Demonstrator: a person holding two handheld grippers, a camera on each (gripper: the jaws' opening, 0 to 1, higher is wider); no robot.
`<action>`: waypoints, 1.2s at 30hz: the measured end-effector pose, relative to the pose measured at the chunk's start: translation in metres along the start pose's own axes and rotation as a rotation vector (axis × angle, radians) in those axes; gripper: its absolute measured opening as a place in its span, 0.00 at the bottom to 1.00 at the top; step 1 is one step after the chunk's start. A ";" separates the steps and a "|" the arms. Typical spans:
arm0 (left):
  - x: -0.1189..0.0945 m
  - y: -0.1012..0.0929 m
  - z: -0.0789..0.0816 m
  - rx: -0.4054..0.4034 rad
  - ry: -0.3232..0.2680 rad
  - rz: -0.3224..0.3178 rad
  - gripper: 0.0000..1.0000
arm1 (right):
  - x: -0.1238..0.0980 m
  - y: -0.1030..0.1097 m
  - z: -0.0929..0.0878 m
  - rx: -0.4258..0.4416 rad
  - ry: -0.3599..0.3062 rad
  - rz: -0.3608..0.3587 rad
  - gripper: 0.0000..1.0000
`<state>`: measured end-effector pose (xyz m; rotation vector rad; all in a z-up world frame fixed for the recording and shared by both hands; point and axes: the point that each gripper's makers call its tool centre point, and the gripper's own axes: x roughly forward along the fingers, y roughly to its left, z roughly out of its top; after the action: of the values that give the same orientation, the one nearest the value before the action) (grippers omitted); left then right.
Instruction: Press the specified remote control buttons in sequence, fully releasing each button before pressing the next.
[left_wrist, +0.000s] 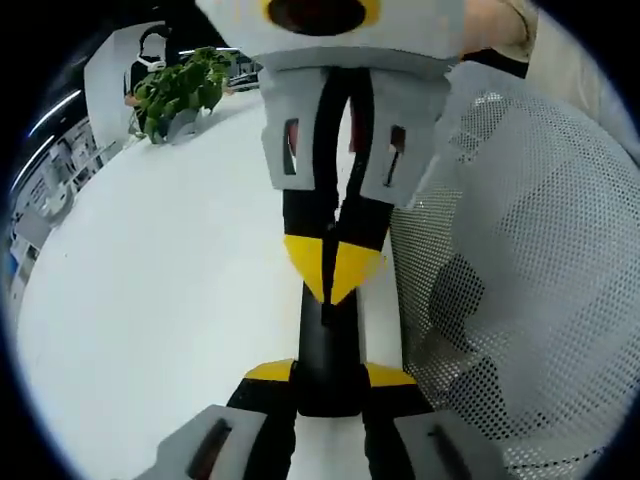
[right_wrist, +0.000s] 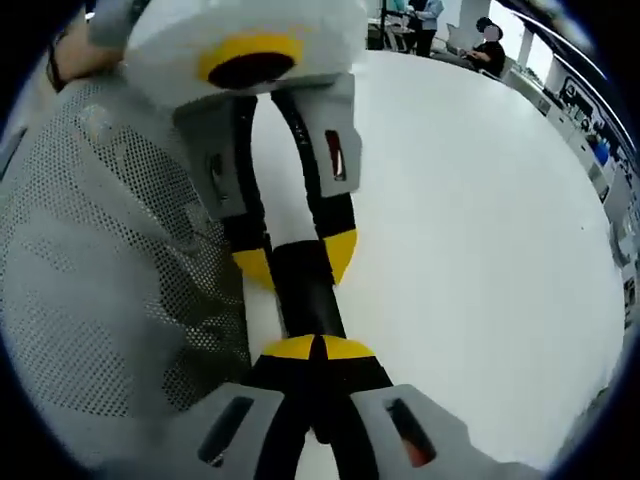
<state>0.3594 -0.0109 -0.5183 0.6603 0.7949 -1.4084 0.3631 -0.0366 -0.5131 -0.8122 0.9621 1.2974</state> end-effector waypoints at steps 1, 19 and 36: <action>0.000 0.000 0.000 -0.001 0.000 0.000 0.24 | 0.001 0.001 0.002 -0.004 -0.009 -0.005 0.00; 0.000 0.000 0.000 -0.017 -0.014 -0.002 0.24 | 0.003 0.001 0.003 -0.202 0.036 -0.030 0.00; 0.000 -0.001 0.001 -0.028 -0.021 -0.006 0.24 | 0.004 0.001 0.003 -0.097 0.007 -0.025 0.00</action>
<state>0.3589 -0.0112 -0.5175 0.6208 0.7990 -1.4046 0.3625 -0.0322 -0.5155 -0.9012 0.8978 1.3281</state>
